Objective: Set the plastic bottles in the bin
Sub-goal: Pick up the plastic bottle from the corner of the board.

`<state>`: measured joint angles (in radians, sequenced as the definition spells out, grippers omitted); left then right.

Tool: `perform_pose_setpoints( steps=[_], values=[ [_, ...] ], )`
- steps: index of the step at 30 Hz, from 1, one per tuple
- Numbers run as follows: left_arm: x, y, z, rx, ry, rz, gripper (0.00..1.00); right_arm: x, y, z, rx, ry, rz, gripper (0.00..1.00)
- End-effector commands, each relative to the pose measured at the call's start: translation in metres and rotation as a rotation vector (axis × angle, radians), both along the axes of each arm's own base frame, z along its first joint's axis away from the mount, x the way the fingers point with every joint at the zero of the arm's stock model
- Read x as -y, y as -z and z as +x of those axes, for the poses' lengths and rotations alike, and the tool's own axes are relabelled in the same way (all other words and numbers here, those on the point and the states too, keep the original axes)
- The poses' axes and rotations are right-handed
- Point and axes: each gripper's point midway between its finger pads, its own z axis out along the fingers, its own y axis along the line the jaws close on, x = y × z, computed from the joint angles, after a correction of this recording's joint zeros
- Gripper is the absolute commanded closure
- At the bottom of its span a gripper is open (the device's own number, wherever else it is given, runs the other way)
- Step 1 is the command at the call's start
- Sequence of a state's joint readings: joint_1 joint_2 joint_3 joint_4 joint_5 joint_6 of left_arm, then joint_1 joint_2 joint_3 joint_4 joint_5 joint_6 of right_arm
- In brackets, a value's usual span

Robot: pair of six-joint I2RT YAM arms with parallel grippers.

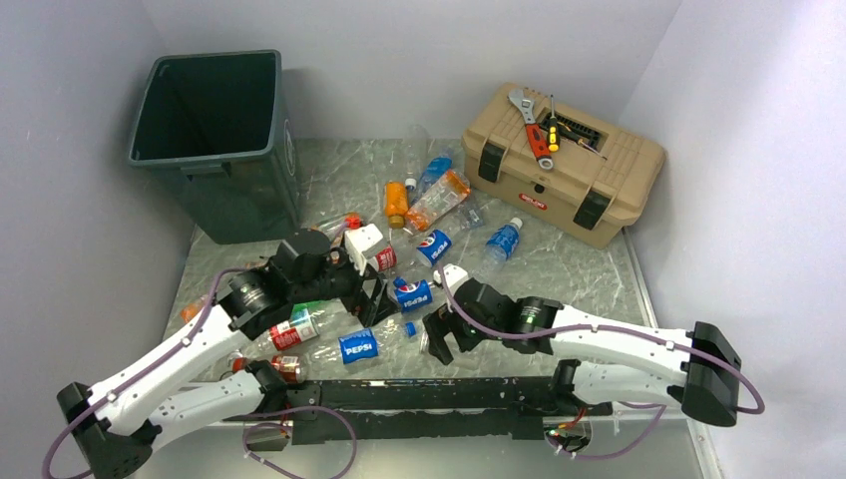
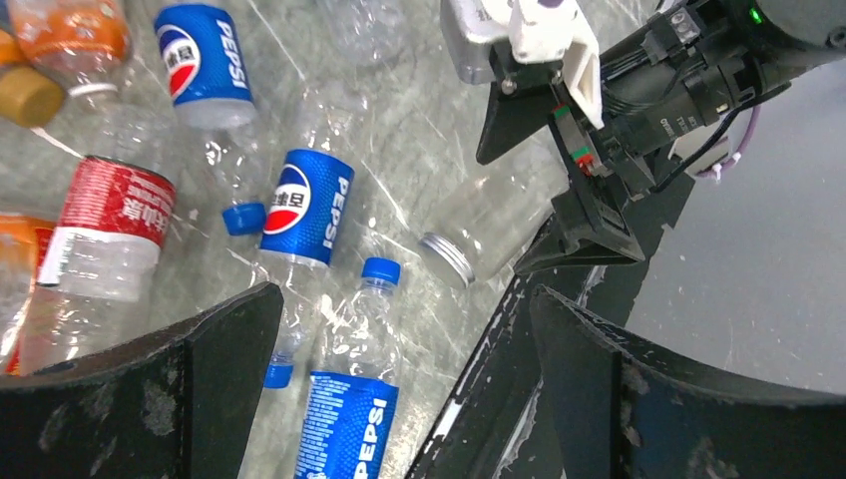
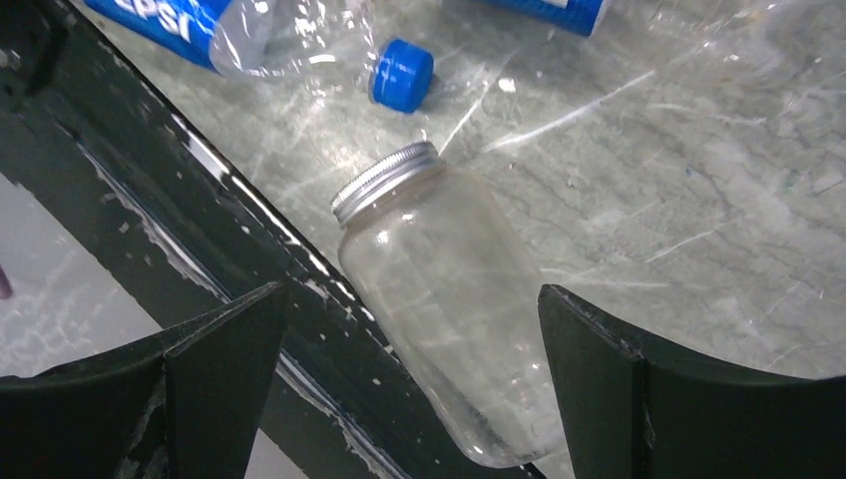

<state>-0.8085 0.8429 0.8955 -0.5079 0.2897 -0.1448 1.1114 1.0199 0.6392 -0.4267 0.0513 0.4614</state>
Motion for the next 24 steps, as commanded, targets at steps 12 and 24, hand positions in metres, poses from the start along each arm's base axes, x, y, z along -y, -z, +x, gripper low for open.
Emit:
perform_pose_setpoints(
  steps=[12,24],
  values=[
    [0.01,-0.001,-0.007,-0.05,0.043,-0.032,0.0,0.014,0.025,-0.011,-0.043,-0.024,-0.207,0.01],
    [0.006,0.003,-0.002,-0.048,0.006,-0.008,0.01,0.012,0.044,-0.01,-0.084,0.035,-0.242,0.14]
  ],
)
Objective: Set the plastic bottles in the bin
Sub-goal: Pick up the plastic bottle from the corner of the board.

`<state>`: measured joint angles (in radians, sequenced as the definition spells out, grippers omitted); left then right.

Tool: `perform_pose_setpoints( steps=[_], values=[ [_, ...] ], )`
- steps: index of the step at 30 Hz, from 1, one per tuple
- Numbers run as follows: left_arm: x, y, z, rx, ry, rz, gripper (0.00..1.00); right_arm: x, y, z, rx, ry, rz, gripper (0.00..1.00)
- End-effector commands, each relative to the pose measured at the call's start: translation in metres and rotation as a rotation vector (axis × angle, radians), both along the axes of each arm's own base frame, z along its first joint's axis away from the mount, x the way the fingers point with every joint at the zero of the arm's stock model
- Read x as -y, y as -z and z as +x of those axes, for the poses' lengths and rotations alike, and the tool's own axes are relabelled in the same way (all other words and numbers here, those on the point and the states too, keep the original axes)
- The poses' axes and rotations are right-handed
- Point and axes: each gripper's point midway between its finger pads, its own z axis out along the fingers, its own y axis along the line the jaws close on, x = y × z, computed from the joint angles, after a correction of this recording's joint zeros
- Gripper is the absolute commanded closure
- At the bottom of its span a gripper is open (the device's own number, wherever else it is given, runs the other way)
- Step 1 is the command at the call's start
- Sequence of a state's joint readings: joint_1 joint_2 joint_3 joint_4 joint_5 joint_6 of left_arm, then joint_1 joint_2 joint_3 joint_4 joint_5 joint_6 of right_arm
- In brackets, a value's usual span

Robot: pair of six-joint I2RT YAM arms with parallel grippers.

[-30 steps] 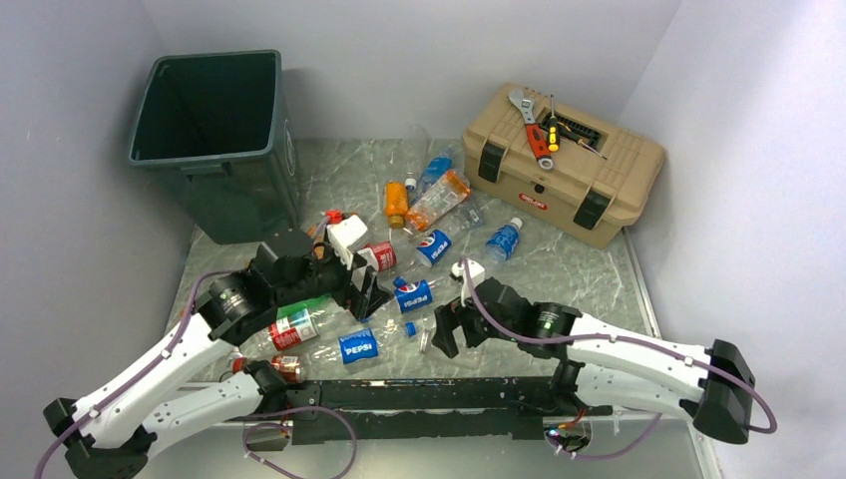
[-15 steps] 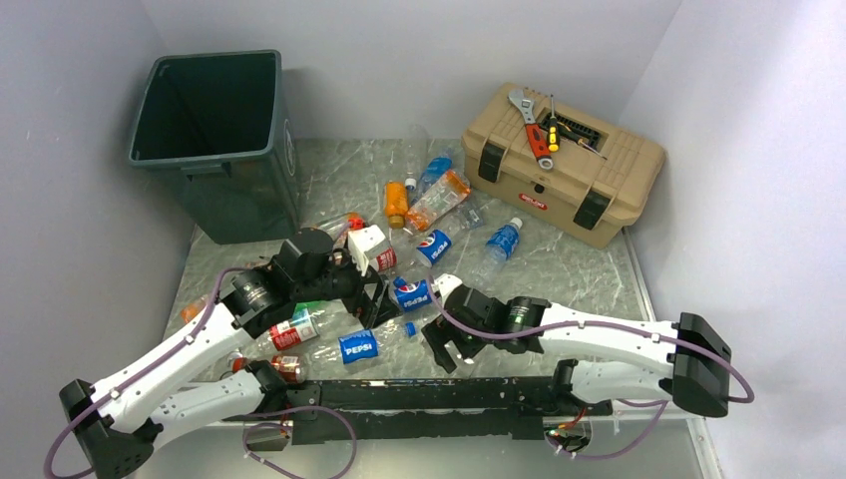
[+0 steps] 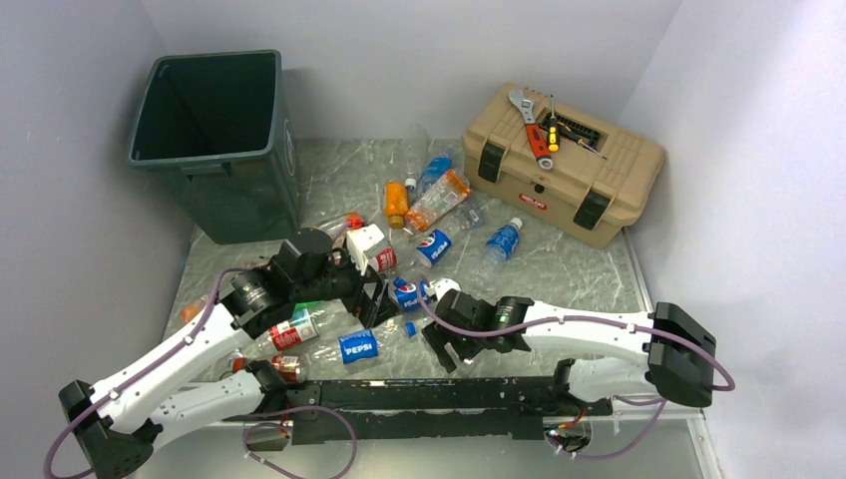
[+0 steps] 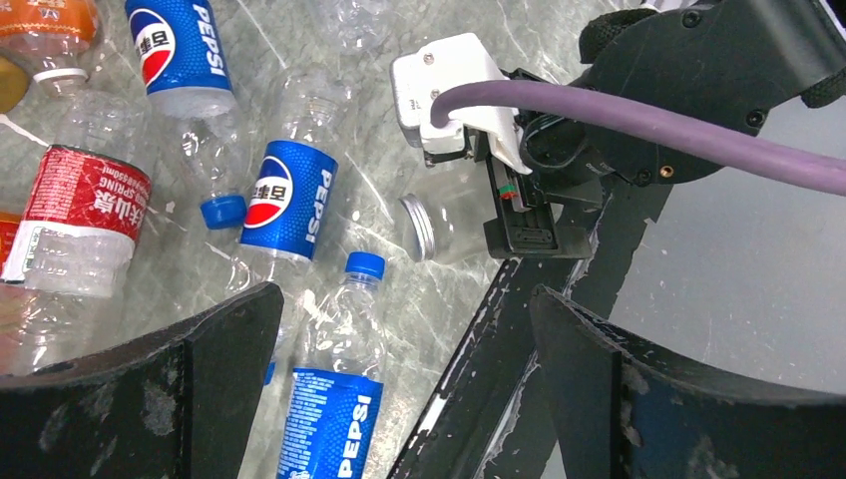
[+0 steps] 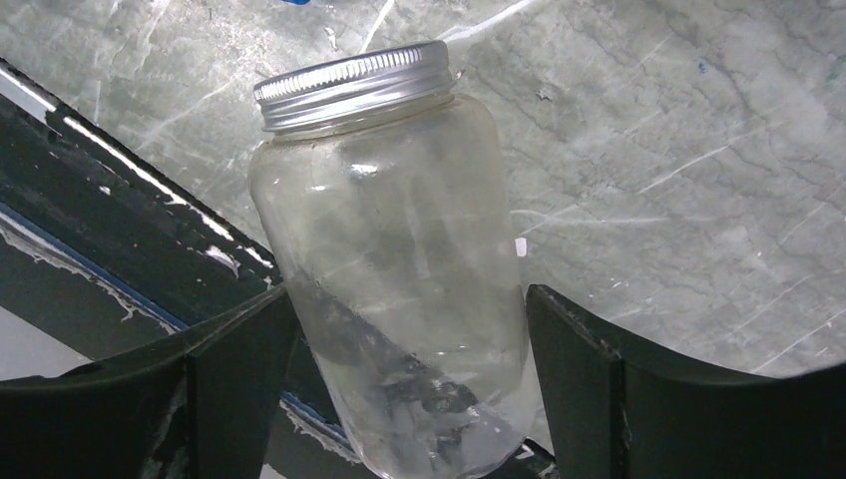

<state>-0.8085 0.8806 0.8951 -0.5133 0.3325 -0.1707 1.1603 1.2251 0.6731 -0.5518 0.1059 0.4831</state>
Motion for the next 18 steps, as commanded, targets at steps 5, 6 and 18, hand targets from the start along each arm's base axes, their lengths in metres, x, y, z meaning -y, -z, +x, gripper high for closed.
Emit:
perform_pose_setpoints(
  steps=[5,6,18],
  values=[
    [-0.001,-0.007,0.003,0.023,-0.022,-0.022,0.0,-0.007,-0.006,0.0,-0.005,0.056,0.024,0.05],
    [-0.001,-0.007,0.003,0.023,-0.023,-0.022,0.0,-0.006,-0.005,-0.001,-0.011,0.061,0.018,0.05],
    [-0.001,-0.006,0.004,0.021,-0.029,-0.016,0.0,0.005,0.01,-0.015,-0.054,0.09,-0.046,0.02]
  ],
)
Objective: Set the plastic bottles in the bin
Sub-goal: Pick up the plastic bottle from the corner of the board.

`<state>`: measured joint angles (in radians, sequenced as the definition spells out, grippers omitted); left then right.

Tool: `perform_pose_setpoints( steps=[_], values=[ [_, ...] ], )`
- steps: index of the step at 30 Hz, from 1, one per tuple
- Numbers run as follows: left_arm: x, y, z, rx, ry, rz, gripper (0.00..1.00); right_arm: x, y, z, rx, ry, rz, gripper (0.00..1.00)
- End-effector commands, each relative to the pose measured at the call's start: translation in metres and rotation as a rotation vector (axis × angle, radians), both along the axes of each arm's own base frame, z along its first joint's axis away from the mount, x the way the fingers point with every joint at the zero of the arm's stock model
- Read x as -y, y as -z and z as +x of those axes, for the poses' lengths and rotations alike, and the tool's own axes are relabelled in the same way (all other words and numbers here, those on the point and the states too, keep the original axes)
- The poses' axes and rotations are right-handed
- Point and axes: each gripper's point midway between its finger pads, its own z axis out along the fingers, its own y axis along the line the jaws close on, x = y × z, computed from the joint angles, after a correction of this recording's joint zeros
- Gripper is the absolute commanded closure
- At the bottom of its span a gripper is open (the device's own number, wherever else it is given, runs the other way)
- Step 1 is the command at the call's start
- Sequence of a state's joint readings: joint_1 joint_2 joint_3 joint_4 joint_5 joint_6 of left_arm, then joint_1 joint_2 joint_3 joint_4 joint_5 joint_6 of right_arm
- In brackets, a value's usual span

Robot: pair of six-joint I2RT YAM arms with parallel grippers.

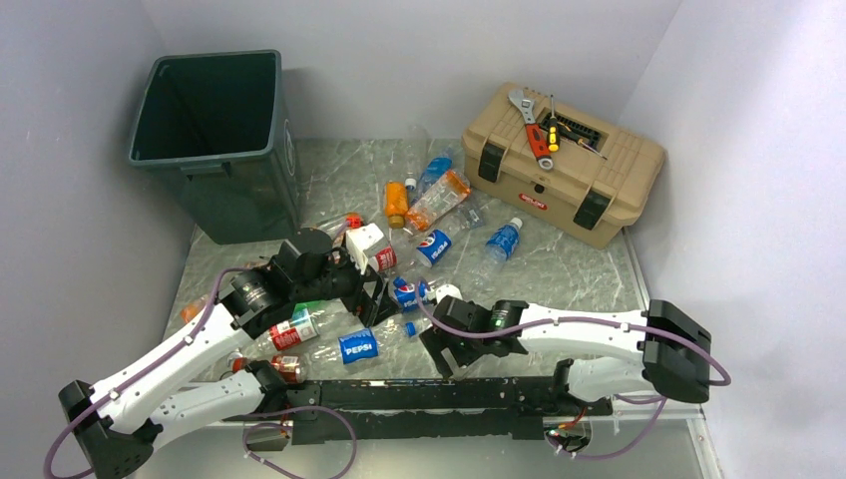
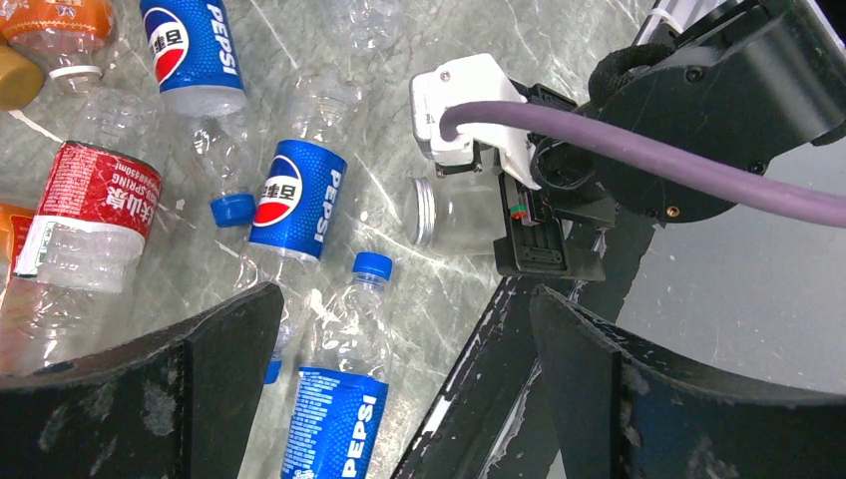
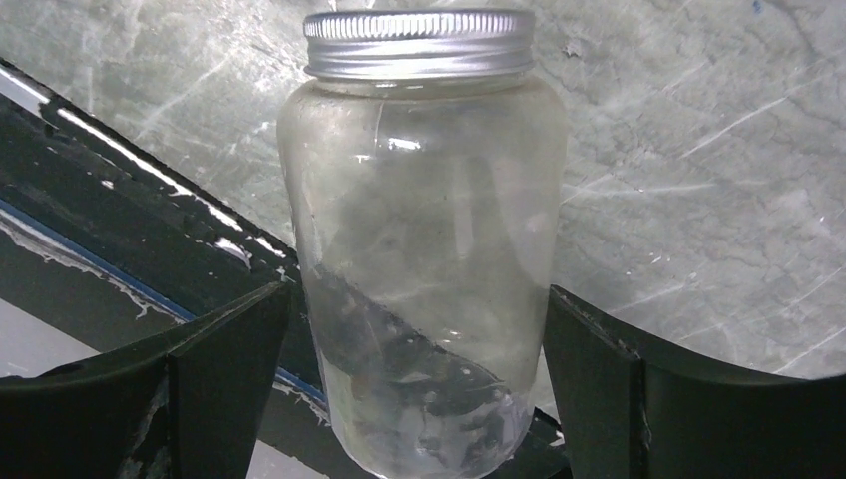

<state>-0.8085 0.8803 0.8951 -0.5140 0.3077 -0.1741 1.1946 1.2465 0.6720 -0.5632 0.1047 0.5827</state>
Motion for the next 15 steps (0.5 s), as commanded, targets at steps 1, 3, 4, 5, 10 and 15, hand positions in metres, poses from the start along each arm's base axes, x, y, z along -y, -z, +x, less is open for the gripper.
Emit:
perform_pose_setpoints(
  steps=[1,3,4,5,10,15],
  values=[
    [0.0009,-0.0065,0.0002,0.016,-0.004,-0.023,0.01,0.009,0.0049,-0.0027,-0.002,0.039,-0.051,0.01],
    [0.0008,-0.0059,0.0003,0.013,-0.006,-0.021,0.01,0.0111,0.0054,-0.0033,0.0,0.051,-0.063,0.0],
    [0.0007,-0.0061,0.0005,0.013,-0.006,-0.021,0.01,0.0118,0.0058,-0.0037,0.0,0.054,-0.068,0.0],
    [0.0008,-0.0054,0.0001,0.012,-0.005,-0.02,0.0,0.0124,0.0058,-0.0043,0.001,0.054,-0.072,0.01],
    [0.0008,-0.007,-0.0001,0.014,-0.005,-0.025,0.01,0.0122,0.0062,-0.0059,0.006,0.057,-0.077,0.09],
    [0.0004,-0.0078,0.0001,0.016,-0.009,-0.028,0.01,0.0041,-0.0026,-0.0039,0.042,0.05,-0.038,0.2]
  ],
)
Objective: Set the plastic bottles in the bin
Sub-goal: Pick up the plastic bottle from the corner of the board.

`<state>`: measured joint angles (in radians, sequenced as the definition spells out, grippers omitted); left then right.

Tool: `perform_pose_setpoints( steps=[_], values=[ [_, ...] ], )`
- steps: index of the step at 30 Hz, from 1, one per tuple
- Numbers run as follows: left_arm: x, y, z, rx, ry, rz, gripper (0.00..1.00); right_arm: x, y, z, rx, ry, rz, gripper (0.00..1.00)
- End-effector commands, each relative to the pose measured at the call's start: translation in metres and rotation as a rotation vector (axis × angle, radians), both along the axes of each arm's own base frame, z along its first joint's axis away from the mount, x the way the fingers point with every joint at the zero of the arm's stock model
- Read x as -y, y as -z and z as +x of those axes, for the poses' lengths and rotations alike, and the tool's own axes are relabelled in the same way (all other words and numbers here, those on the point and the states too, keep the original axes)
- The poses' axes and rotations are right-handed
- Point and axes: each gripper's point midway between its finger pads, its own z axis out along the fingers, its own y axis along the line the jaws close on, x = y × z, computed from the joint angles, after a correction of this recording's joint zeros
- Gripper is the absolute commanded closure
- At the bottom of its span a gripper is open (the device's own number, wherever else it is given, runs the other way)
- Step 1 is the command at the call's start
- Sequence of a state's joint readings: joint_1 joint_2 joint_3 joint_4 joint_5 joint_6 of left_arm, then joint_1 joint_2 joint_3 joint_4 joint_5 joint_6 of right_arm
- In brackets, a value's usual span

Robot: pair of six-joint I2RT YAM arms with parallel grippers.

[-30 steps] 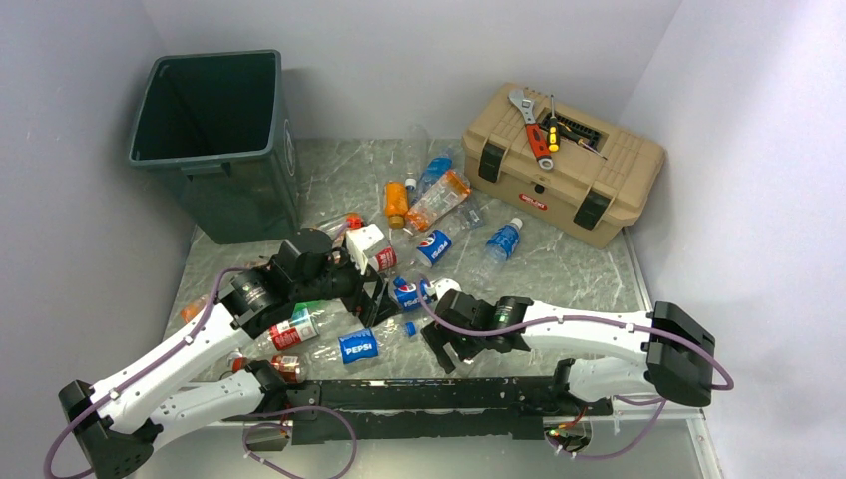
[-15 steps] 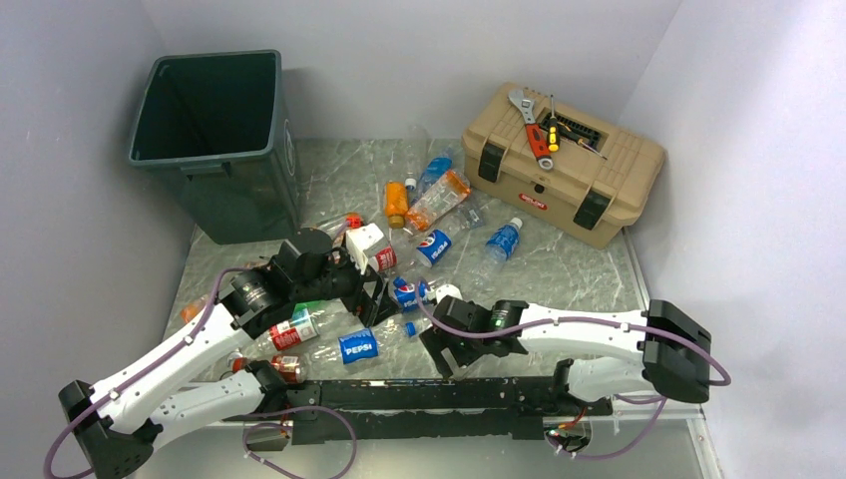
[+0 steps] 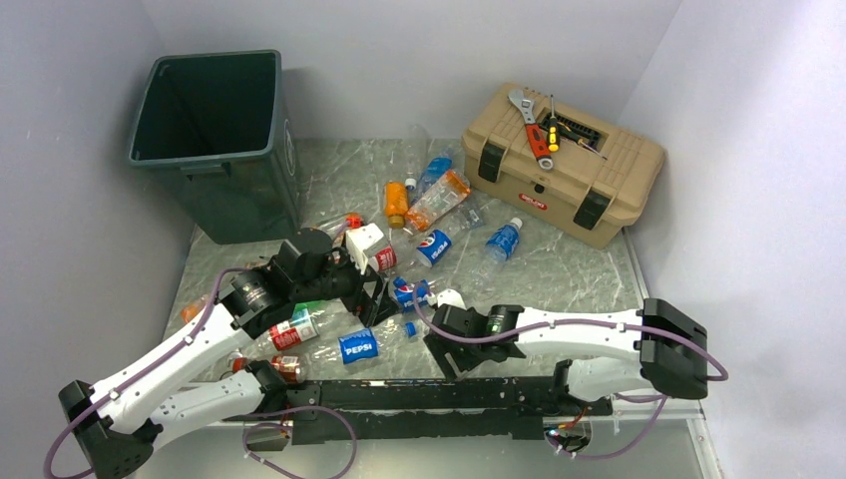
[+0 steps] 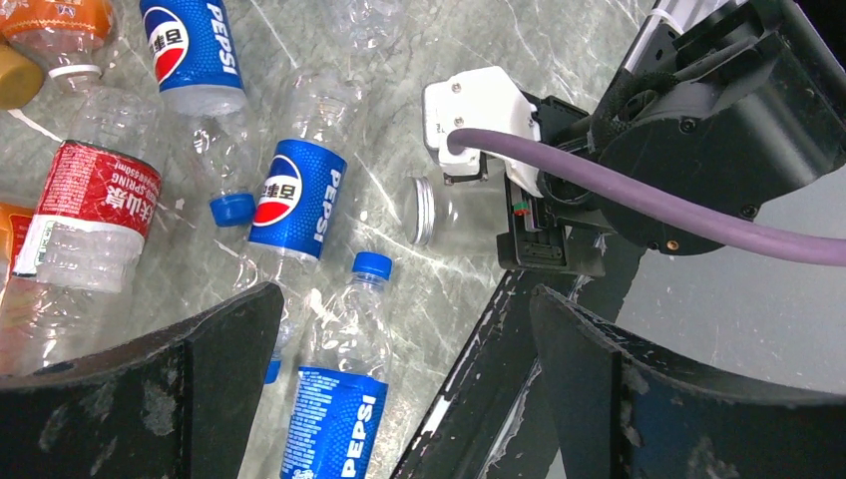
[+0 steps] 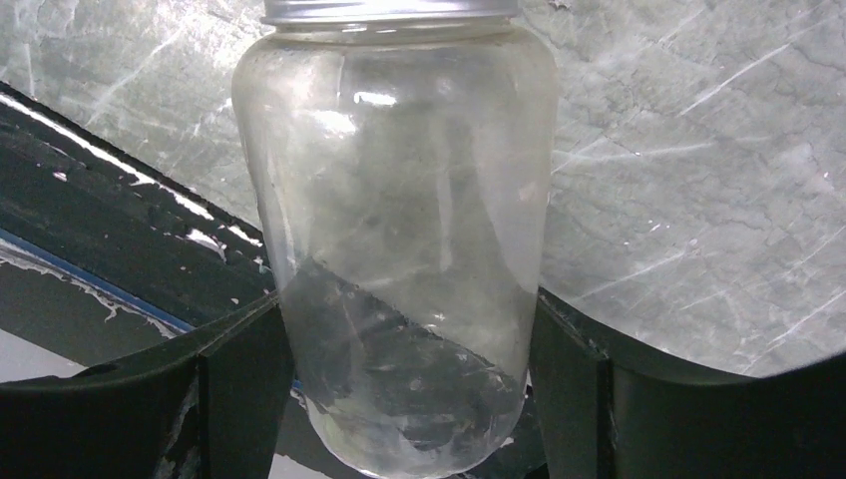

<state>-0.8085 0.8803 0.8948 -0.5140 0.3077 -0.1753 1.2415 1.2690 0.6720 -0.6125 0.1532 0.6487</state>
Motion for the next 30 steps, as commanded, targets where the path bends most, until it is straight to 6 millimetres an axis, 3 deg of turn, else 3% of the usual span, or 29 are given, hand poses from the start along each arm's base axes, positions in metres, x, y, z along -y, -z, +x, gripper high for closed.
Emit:
perform_pose_setpoints(
  steps=[1,5,9,13,17,21,25,30],
  values=[
    [0.0,-0.008,0.0,0.019,-0.011,-0.03,0.01,-0.008,-0.014,0.007,0.062,0.015,0.041,0.23],
    [-0.002,-0.015,0.005,0.044,-0.042,-0.051,0.0,-0.021,-0.045,0.021,0.18,0.014,0.152,0.34],
    [-0.012,-0.037,0.016,0.12,-0.151,-0.143,0.0,-0.05,-0.108,0.035,0.348,-0.006,0.409,0.44],
    [-0.021,-0.087,0.015,0.247,-0.223,-0.421,0.0,-0.073,-0.179,0.045,0.513,-0.025,0.733,0.48],
    [-0.018,-0.133,0.005,0.281,-0.194,-0.631,0.01,-0.084,-0.23,0.038,0.635,-0.086,1.031,0.48],
    [0.007,-0.153,0.002,0.17,-0.108,-0.618,0.01,-0.088,-0.25,0.035,0.707,-0.125,1.147,0.49],
    [0.032,-0.151,0.0,0.067,-0.021,-0.587,0.01,-0.09,-0.262,0.034,0.753,-0.148,1.191,0.5],
    [0.044,-0.142,0.001,0.025,0.011,-0.61,0.01,-0.089,-0.272,0.036,0.791,-0.143,1.218,0.51]
  ],
)
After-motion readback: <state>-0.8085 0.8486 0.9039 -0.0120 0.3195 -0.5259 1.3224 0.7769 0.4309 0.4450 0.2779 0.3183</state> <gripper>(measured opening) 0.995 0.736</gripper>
